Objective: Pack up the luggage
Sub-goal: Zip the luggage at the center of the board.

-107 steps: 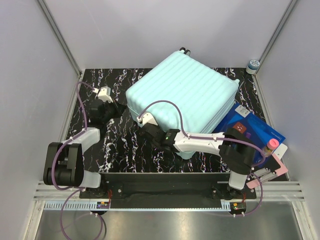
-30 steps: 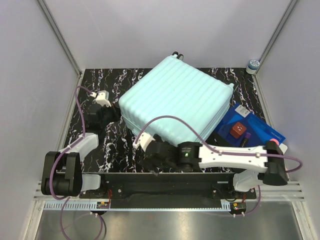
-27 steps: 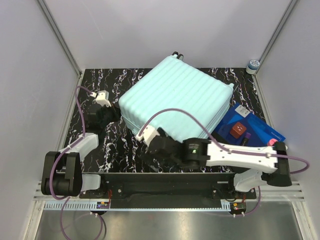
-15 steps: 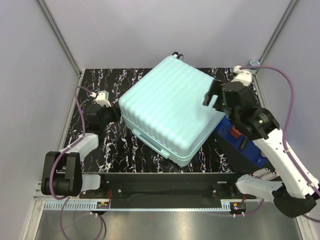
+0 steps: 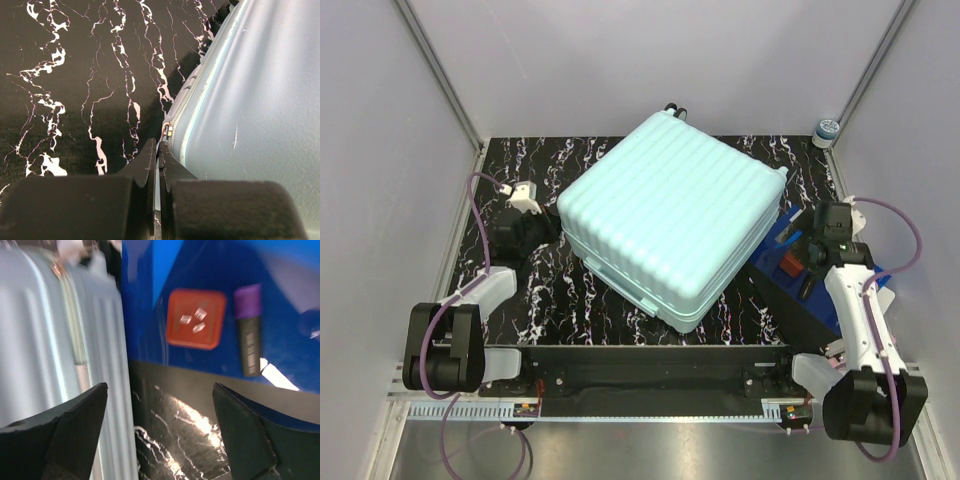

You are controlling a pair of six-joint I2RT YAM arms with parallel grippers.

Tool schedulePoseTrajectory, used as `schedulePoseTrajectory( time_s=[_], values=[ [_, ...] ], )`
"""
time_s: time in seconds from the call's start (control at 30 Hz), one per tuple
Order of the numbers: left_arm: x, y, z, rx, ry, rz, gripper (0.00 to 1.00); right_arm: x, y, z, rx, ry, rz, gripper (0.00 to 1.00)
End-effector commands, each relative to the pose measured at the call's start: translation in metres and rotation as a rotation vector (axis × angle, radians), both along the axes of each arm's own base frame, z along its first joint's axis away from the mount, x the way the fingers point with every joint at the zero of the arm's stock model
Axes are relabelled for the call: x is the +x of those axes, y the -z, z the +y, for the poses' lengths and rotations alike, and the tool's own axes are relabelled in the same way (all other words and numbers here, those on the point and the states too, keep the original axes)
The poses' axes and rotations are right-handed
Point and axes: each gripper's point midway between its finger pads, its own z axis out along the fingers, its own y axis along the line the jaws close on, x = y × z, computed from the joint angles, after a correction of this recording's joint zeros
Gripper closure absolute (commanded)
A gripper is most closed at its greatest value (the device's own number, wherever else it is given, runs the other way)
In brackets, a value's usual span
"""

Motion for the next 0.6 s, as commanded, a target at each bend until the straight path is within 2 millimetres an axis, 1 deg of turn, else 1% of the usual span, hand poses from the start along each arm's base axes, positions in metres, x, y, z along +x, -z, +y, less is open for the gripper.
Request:
schedulePoseTrajectory(
  time_s=[0.0,0.07,0.1,0.17,0.2,0.23,0.27,0.3,0.33,0.37,0.4,0.43,0.47,0.5,0.53,0.57],
  values=[
    [0.022,-0.027,0.044,0.062,-0.174,-0.13,1.0,0.037,0.005,0.024,0.13,-0.079,-0.098,0.11],
    [0.021,-0.028,0.044,0.061,-0.173,-0.133,1.0,0.047,0.01,0.025,0.134,-0.088,-0.088,0.12],
    [0.021,-0.028,0.044,0.063,-0.173,-0.135,1.0,0.056,0.018,0.03,0.158,-0.113,-0.074,0.13],
    [0.021,-0.029,0.043,0.062,-0.17,-0.138,1.0,0.068,0.021,0.031,0.163,-0.133,-0.074,0.13],
    [0.021,-0.028,0.043,0.061,-0.167,-0.135,1.0,0.078,0.029,0.033,0.173,-0.145,-0.064,0.14],
    [0.021,-0.028,0.043,0.061,-0.165,-0.137,1.0,0.087,0.026,0.033,0.172,-0.153,-0.074,0.14],
    [0.021,-0.029,0.043,0.062,-0.165,-0.139,1.0,0.092,0.029,0.034,0.176,-0.159,-0.071,0.14],
    [0.02,-0.028,0.042,0.062,-0.163,-0.136,1.0,0.102,0.036,0.034,0.183,-0.166,-0.064,0.15],
    [0.02,-0.029,0.042,0.06,-0.162,-0.139,1.0,0.112,0.03,0.034,0.18,-0.173,-0.083,0.15],
    [0.02,-0.028,0.042,0.06,-0.161,-0.137,1.0,0.121,0.036,0.033,0.183,-0.176,-0.078,0.15],
    [0.019,-0.028,0.041,0.058,-0.16,-0.14,1.0,0.129,0.034,0.034,0.185,-0.185,-0.088,0.15],
    [0.019,-0.028,0.041,0.056,-0.159,-0.139,1.0,0.142,0.024,0.033,0.18,-0.19,-0.115,0.15],
    [0.018,-0.028,0.04,0.053,-0.155,-0.138,1.0,0.15,0.03,0.033,0.186,-0.194,-0.102,0.15],
    [0.018,-0.029,0.041,0.053,-0.156,-0.141,1.0,0.165,0.016,0.033,0.179,-0.204,-0.138,0.15],
    [0.018,-0.028,0.04,0.054,-0.153,-0.141,1.0,0.173,0.013,0.033,0.18,-0.208,-0.147,0.15],
    [0.018,-0.028,0.04,0.053,-0.155,-0.142,1.0,0.182,0.02,0.033,0.185,-0.208,-0.134,0.15]
  ],
)
